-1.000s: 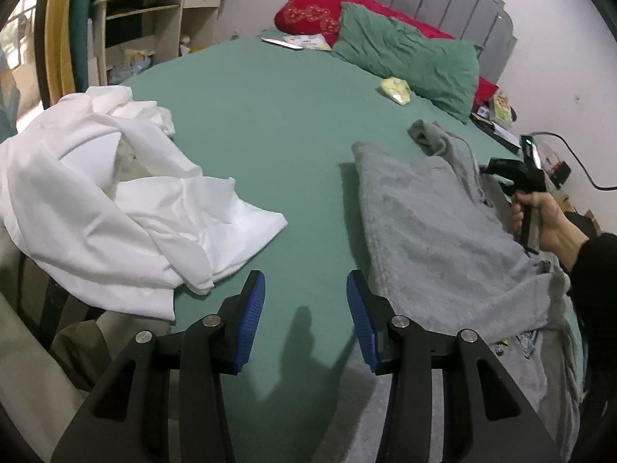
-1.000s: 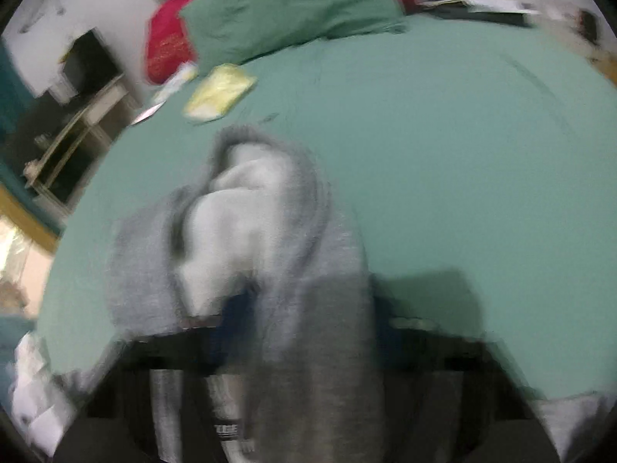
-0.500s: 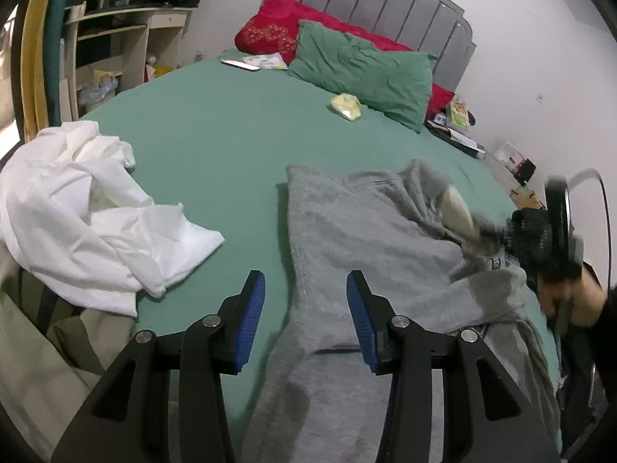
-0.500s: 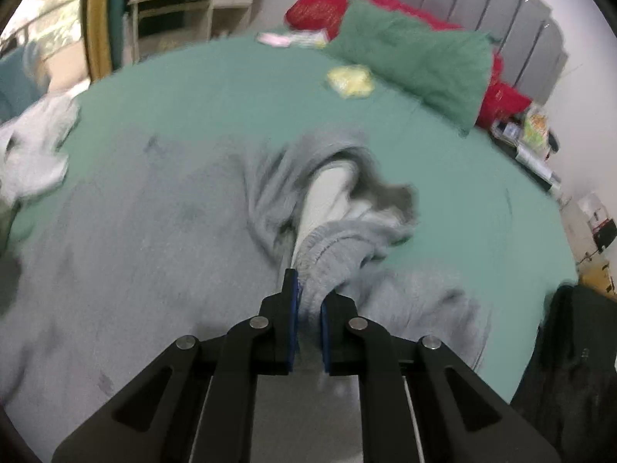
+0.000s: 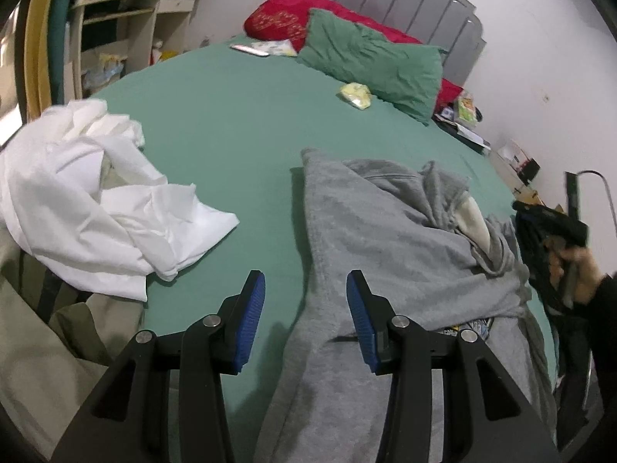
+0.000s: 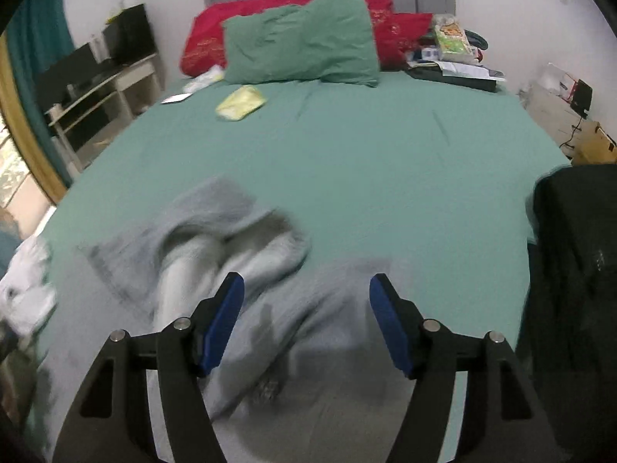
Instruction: Fold large clothes
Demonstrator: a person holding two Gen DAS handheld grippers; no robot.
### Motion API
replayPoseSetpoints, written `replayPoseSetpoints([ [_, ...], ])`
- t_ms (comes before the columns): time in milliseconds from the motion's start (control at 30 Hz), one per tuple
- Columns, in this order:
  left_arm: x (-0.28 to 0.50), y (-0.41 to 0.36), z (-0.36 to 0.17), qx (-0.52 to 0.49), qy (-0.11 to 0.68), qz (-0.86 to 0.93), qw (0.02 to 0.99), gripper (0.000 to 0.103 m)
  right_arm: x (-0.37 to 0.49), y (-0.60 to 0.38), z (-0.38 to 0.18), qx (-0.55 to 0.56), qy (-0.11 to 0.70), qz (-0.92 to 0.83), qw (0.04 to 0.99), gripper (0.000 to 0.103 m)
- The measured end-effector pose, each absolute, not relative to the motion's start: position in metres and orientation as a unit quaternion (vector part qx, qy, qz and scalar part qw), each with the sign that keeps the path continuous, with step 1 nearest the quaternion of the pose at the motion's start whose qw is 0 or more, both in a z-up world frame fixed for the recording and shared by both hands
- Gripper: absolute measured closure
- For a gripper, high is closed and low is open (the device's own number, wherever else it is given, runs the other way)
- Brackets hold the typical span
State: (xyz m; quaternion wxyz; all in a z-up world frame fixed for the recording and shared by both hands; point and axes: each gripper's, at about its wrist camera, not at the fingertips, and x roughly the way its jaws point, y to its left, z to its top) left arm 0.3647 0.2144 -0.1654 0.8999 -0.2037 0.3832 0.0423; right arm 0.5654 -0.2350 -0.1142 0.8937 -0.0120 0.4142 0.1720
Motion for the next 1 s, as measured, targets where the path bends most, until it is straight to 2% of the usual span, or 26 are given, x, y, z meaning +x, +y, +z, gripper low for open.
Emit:
replayPoseSetpoints([
  [100,0.373,0.219,-0.171,-0.218,0.386,0.047,0.895,0.056,0.621,-0.208,-0.139,-0.047,0.442,0.177,0.878,0.035],
  [233,0.375,0.216,-0.181,-0.188,0.4,0.062,0.895,0.056,0.658,-0.152,-0.182,-0.135,0.492,0.208,0.834,0.037],
  [267,0.376,0.216,-0.182,-0.19,0.401,0.057,0.894,0.056,0.664,-0.143,-0.193,-0.153,0.504,0.21,0.824,0.042],
  [300,0.377,0.216,-0.182,-0.193,0.402,0.052,0.894,0.056,0.665,-0.132,-0.202,-0.167,0.51,0.215,0.816,0.054],
  [333,0.377,0.215,-0.181,-0.192,0.402,0.049,0.894,0.056,0.662,-0.128,-0.198,-0.162,0.495,0.214,0.826,0.079],
  [367,0.377,0.214,-0.18,-0.189,0.402,0.048,0.895,0.056,0.662,-0.125,-0.195,-0.155,0.492,0.204,0.832,0.09],
  [467,0.372,0.21,-0.172,-0.178,0.395,0.047,0.9,0.056,0.645,-0.119,-0.164,-0.187,0.428,0.139,0.873,0.09],
  [600,0.365,0.208,-0.157,-0.174,0.376,0.043,0.909,0.056,0.6,-0.12,-0.076,-0.216,0.296,0.05,0.929,0.091],
  [700,0.362,0.205,-0.15,-0.174,0.366,0.042,0.913,0.056,0.55,-0.108,-0.013,-0.265,0.201,0.013,0.943,0.091],
  [767,0.362,0.203,-0.149,-0.175,0.366,0.038,0.913,0.056,0.507,-0.094,0.008,-0.311,0.153,0.013,0.938,0.091],
  [867,0.361,0.198,-0.149,-0.179,0.369,0.033,0.911,0.056,0.435,-0.071,0.004,-0.393,0.103,0.038,0.913,0.091],
  [1000,0.353,0.187,-0.148,-0.18,0.373,0.016,0.91,0.056,0.356,-0.057,-0.046,-0.424,0.128,0.077,0.893,0.091],
])
